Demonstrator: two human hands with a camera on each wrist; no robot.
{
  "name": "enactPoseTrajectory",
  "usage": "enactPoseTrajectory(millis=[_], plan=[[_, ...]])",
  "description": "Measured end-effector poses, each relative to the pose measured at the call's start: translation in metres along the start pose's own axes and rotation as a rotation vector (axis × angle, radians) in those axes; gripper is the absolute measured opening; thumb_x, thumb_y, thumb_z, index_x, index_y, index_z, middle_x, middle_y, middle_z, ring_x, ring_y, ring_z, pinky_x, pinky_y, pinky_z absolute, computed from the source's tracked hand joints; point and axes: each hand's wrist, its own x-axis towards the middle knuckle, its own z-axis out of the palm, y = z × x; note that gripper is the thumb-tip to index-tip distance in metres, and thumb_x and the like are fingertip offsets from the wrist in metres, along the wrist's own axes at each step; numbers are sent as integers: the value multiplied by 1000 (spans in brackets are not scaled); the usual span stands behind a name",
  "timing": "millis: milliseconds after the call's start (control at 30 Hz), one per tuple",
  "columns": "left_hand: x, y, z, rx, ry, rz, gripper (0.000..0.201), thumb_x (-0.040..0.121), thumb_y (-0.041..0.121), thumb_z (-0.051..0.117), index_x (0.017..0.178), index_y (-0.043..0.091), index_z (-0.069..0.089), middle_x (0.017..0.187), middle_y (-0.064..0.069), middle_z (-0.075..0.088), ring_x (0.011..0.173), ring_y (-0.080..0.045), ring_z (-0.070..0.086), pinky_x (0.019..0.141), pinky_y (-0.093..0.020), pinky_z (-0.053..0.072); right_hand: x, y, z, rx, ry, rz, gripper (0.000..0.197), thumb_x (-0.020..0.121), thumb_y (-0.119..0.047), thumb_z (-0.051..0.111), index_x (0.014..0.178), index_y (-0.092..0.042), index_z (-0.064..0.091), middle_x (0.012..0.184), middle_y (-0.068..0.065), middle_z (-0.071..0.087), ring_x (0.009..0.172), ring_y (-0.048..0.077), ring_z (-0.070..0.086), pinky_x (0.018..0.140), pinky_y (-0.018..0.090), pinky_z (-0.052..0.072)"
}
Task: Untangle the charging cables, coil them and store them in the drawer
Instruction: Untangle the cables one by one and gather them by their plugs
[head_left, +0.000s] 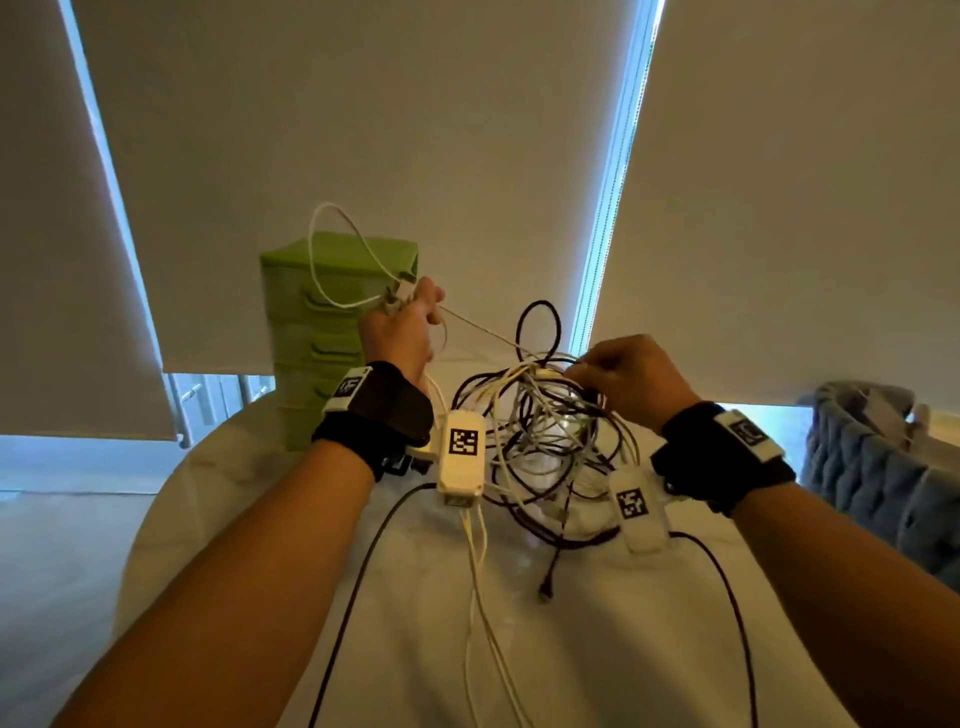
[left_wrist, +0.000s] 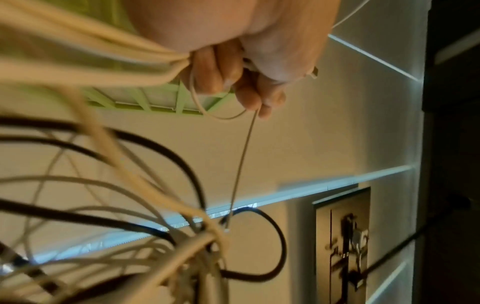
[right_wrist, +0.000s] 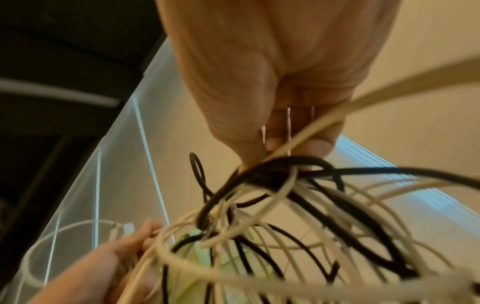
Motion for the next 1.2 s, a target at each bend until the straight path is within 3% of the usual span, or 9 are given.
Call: enactPoseTrajectory(millis=[167, 200, 300, 433, 533, 667, 800, 967, 1200], plan=[[-4, 2, 8, 10, -8, 11, 22, 93, 31, 61, 76, 21, 69, 65, 9, 53, 47, -5, 37, 44, -20, 29, 5, 18, 0, 77, 35, 195, 16, 88, -23, 68, 72, -19, 71, 66, -1, 68, 60, 11, 62, 67, 27, 47], [-5, 2, 8, 31, -67, -7, 21, 93, 32, 61, 77, 21, 69, 66, 9, 52, 48, -6, 36, 44, -20, 29, 6, 18, -2, 21, 43, 199, 7, 87, -24, 69, 84, -19, 72, 78, 0, 71, 70, 14, 64, 73, 27, 46], [-11, 3, 11, 138, -326, -1, 19, 92, 31, 63, 81, 19, 71, 61, 8, 52, 45, -5, 35, 45, -22, 27, 1, 1, -4, -33, 128, 129, 45, 83, -27, 73, 125, -18, 59, 103, -1, 62, 91, 17, 60, 80, 24, 41], [-24, 17, 21, 247, -529, 94, 18, 92, 29, 63, 81, 18, 71, 58, 8, 54, 41, 3, 43, 51, -25, 29, -8, -44, 11, 23, 15, -109, 25, 85, -34, 70, 107, -24, 65, 82, -2, 62, 67, 9, 55, 61, 20, 41], [-27, 23, 18, 251, -575, 114, 15, 92, 29, 64, 87, 17, 72, 60, 8, 54, 42, 3, 44, 52, -26, 29, -2, -50, 17, -121, -202, -123, 28, 92, -35, 61, 98, -11, 72, 91, 4, 70, 78, 13, 62, 69, 24, 48], [-17, 12, 5, 341, -594, 126, 23, 83, 27, 73, 105, 19, 70, 68, 11, 56, 53, -1, 47, 49, -20, 37, 4, -54, 0, -112, -123, -132, 48, 97, -51, 40, 97, -15, 72, 99, 3, 60, 88, 17, 56, 74, 29, 43], [-20, -13, 11, 759, -723, 193, 15, 75, 32, 81, 80, 25, 68, 81, 9, 65, 83, -12, 63, 70, -23, 43, 17, -76, -25, 33, -94, -143, 46, 99, -48, 40, 95, -19, 75, 93, -1, 64, 79, 9, 57, 72, 25, 41], [-15, -23, 14, 587, -610, 132, 12, 82, 19, 73, 74, 11, 69, 62, 8, 60, 57, -4, 53, 57, -23, 44, 21, -67, -19, -209, -360, -58, 28, 84, -47, 67, 92, -21, 72, 90, -7, 65, 82, 8, 58, 75, 28, 48], [-23, -25, 4, 476, -594, 88, 10, 86, 7, 67, 77, 9, 65, 53, 11, 51, 38, 5, 41, 38, -7, 29, 7, -46, 10, -190, -175, -153, 9, 85, -26, 71, 84, -18, 75, 71, -11, 62, 66, 4, 58, 61, 20, 41]])
